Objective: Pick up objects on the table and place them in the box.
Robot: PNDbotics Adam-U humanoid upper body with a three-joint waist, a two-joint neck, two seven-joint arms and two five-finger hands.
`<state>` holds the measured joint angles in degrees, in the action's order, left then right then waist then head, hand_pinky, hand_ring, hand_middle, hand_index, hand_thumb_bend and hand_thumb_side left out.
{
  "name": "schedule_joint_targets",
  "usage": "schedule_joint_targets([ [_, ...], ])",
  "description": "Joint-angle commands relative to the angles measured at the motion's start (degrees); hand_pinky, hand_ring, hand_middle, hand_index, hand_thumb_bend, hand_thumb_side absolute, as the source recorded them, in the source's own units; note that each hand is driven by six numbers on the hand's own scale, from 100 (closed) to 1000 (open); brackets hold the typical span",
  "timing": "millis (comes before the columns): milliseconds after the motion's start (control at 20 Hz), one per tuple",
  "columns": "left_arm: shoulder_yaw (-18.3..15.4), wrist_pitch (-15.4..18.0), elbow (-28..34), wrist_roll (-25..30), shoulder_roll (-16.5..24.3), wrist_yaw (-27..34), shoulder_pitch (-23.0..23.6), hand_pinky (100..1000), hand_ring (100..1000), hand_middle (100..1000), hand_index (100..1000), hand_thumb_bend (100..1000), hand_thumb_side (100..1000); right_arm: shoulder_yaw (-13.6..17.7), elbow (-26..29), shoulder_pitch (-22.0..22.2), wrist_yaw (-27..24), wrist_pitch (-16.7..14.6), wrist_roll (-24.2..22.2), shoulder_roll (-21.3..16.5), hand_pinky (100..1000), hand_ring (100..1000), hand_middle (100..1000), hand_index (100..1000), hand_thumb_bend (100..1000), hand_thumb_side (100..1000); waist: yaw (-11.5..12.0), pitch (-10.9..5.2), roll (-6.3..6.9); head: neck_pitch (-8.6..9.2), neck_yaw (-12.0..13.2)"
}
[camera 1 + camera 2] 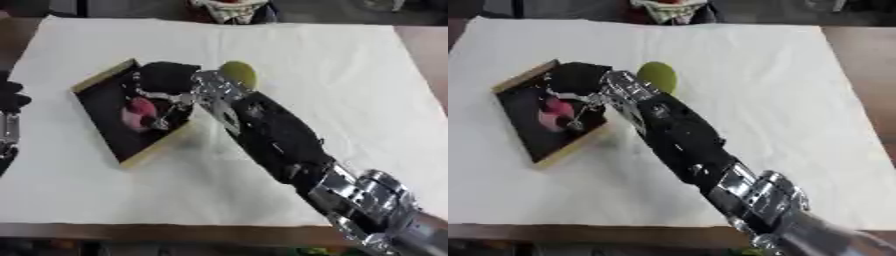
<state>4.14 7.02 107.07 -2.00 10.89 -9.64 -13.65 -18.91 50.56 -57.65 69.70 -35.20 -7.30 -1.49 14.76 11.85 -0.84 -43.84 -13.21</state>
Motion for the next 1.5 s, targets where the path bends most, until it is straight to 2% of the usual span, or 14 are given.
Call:
schedule_joint_targets([
  [50,-0.07,0.12,1.20,-0.25,0.27,0.41,-0.71,696,607,602,772,178,546,0.80,0.86,-1.45,1.04,0.28,1.26,-0.72,789,786,763,885,320,370,-0.13,-0.82,0.35,-0.27,0.27],
  [250,-0.13,0.27,1.24,-0.21,0.37,0.65,-0.45,696,606,602,772,197,555,2.07,2.32,-2.93,-0.66,1.83,1.52,-3.54,792,791,769,896,330,355,-0.91,-1.05,0.71,-0.27,0.56],
  [400,-0.20,0.31,1.27,-0.18,0.51,0.73,-0.21,695,606,602,773,194,557,3.25,2.89,-3.79,-3.23,3.52,0.60,-6.13,792,797,776,901,301,339,-1.62,-1.25,0.95,-0.27,0.75],
  [700,-0.58,0.24,1.11,-0.19,0.78,0.37,0.46,695,605,602,773,191,559,6.13,1.03,-4.21,-8.51,7.83,-5.08,-11.55,803,819,805,926,267,404,-4.00,-1.69,1.26,-0.27,1.71],
  [900,-0.94,0.18,1.02,-0.39,0.93,0.11,0.83,695,605,603,774,192,562,6.47,-0.36,-3.28,-9.70,8.45,-9.33,-13.93,813,828,816,919,273,470,-5.10,-1.83,1.33,-0.27,2.18],
  [1200,-1.12,0.05,0.89,-0.39,0.91,-0.11,0.95,694,605,603,774,190,569,6.83,-3.09,-1.65,-8.24,8.47,-12.54,-14.51,818,832,819,906,282,514,-5.95,-1.75,1.54,-0.27,2.57],
  [1400,-1.10,0.04,0.86,-0.32,0.84,-0.15,1.01,693,605,603,775,188,571,7.40,-5.32,-1.08,-5.33,8.83,-12.79,-13.99,822,832,820,873,284,482,-5.96,-1.71,1.63,-0.27,2.61],
  [1500,-1.09,0.03,0.85,-0.30,0.80,-0.14,1.02,693,604,603,775,186,573,7.95,-6.15,-1.00,-3.93,9.15,-11.74,-13.57,811,818,796,765,234,313,-5.91,-1.70,1.67,-0.27,2.56],
])
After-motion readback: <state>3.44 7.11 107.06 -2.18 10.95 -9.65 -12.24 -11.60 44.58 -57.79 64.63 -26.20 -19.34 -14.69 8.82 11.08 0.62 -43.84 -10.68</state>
